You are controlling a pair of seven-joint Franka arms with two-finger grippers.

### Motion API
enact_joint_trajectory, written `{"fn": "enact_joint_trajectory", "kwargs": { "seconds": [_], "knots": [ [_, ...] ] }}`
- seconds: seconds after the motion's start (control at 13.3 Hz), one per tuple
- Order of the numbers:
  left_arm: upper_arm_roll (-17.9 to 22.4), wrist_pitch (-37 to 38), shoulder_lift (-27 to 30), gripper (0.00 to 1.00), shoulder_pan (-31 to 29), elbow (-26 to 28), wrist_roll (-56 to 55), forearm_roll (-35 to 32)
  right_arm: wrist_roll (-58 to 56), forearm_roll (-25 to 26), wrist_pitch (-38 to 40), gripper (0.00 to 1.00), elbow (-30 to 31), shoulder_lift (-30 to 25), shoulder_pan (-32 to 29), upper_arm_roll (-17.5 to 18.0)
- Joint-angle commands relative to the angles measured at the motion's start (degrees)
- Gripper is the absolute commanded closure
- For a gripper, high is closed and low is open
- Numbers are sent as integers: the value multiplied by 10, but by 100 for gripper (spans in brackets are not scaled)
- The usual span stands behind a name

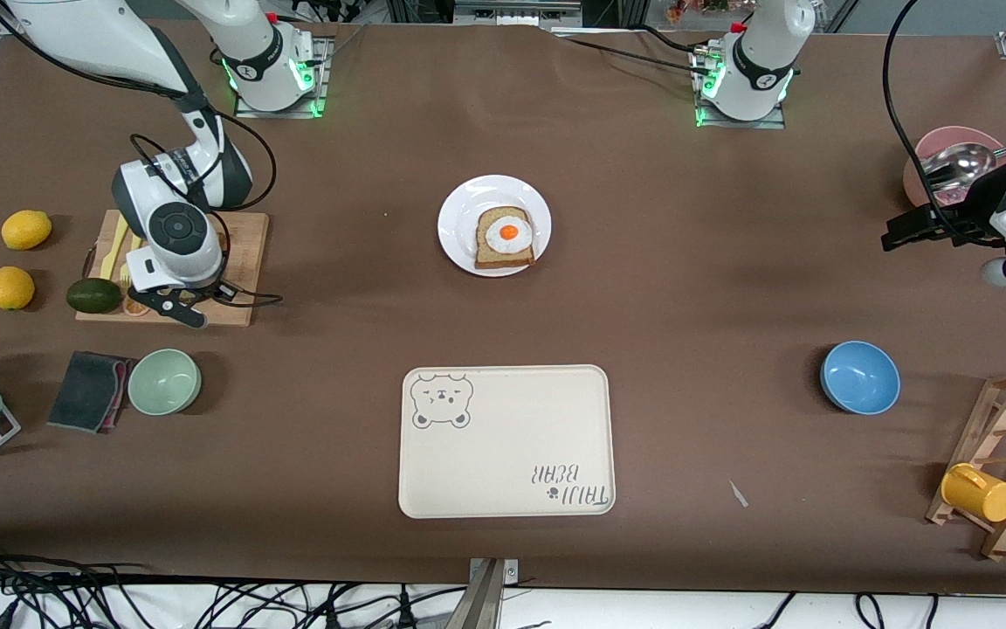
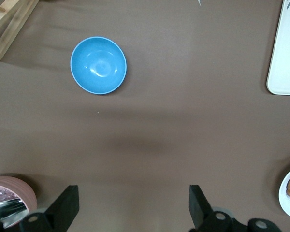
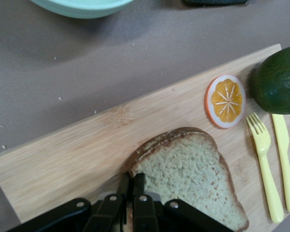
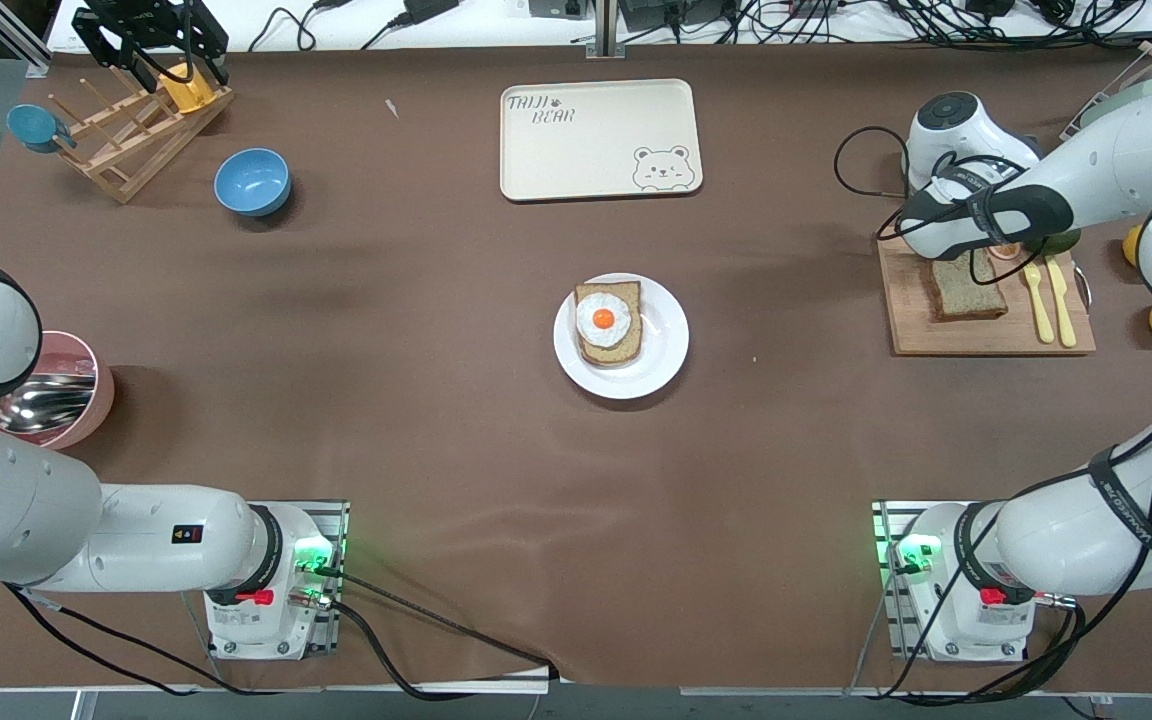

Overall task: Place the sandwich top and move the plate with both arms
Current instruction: 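Close the right gripper on the bread slice and lift it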

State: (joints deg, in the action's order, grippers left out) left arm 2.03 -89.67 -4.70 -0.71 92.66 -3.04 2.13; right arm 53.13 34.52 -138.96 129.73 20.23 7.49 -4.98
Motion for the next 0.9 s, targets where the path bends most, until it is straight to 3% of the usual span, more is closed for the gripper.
{"fn": "enact_joint_trajectory", "kwargs": {
  "seconds": [0.0, 0.23, 0.38, 0.53, 0.83],
  "knots": [
    [-1, 3, -3, 0, 4, -12, -8, -12, 2, 14, -10, 100, 7, -4, -5, -2],
    [-1, 3, -2, 0, 4, -13, -8, -12, -15, 14, 5, 100, 3, -26, -4, -1],
    [-2, 4, -2, 0, 4, -13, -9, -12, -18, 10, 85, 100, -25, -37, -3, 15],
    [-2, 3, -3, 0, 4, -13, -9, -14, -17, -6, 185, 100, -79, -37, -4, 55],
    [-2, 2, -4, 0, 4, -13, -10, -14, -17, -114, 331, 100, -176, -33, 1, 123]
  ]
}}
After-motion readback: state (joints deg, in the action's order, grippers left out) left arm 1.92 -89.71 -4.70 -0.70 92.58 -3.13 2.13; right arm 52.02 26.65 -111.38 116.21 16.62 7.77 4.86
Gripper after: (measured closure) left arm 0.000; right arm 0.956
